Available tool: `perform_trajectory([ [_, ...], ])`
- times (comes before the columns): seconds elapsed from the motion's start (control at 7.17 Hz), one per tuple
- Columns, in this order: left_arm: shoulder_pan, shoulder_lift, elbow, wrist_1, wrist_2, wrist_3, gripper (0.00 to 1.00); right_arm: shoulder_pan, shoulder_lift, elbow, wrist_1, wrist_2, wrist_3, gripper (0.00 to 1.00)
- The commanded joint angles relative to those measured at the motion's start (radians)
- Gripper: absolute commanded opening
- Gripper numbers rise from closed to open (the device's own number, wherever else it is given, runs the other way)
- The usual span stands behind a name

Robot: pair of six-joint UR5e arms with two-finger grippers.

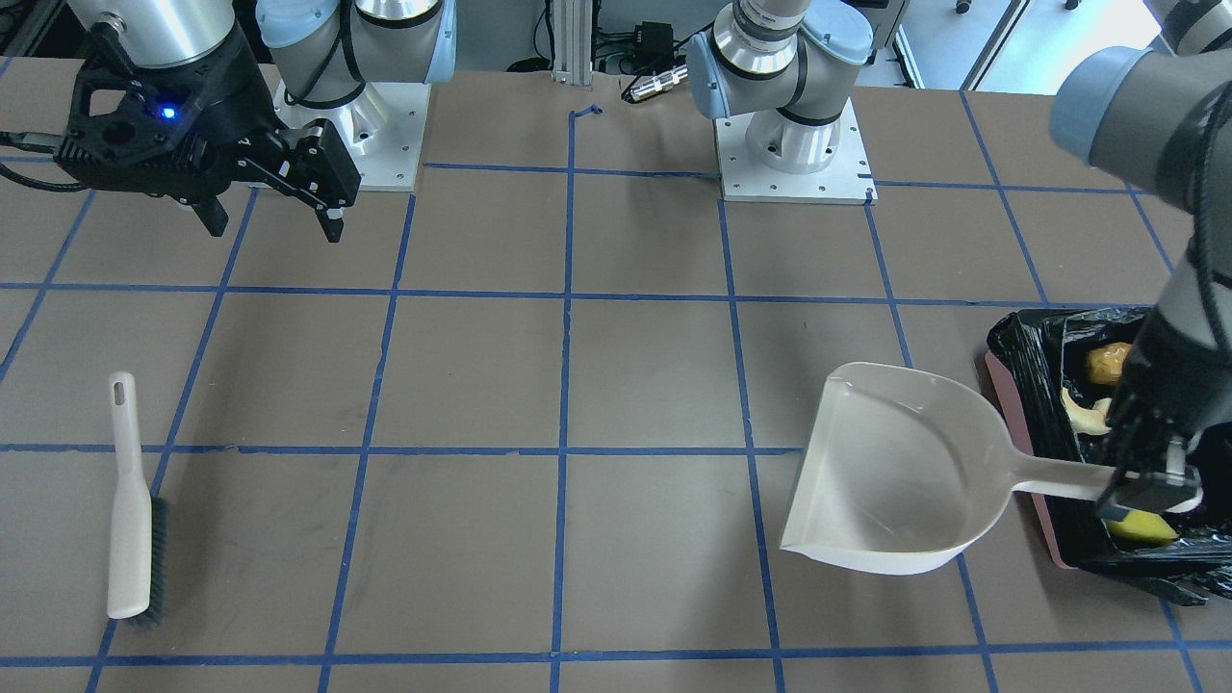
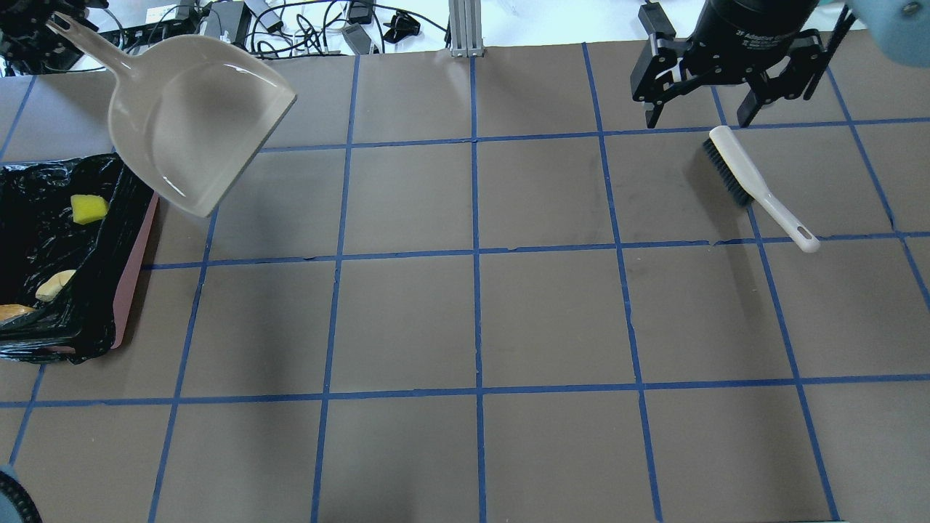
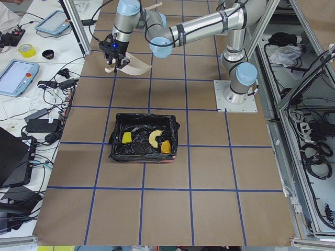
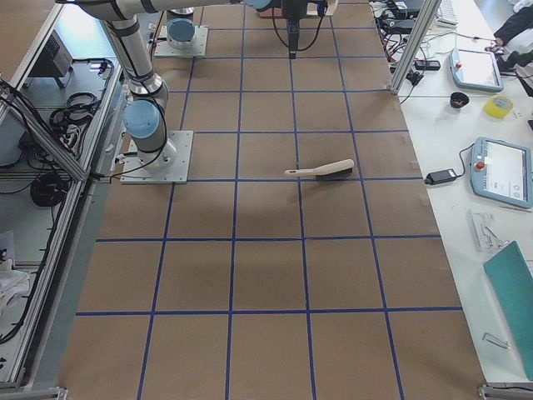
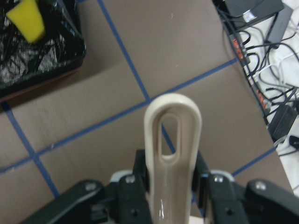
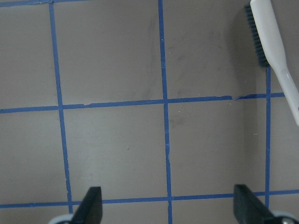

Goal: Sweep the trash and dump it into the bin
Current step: 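Lower the empty dustpan back onto the table with the left gripper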

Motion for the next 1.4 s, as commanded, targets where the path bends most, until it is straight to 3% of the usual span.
perform_trajectory([
  [0.0,-0.043,-0.055,-0.052,-0.022,0.0,-0.178,0.0,0.001,0.008,0.021,0.007,0.007,-0.054,1.0],
  [0.7,-0.043,-0.27,0.019,0.006,0.001,-0.288,0.0,0.004,0.007,0.044,-0.039,0.007,-0.056,1.0],
  [1.26,-0.043,-0.318,0.019,0.004,-0.003,-0.349,0.0,0.006,-0.016,0.046,-0.045,0.007,-0.054,1.0],
])
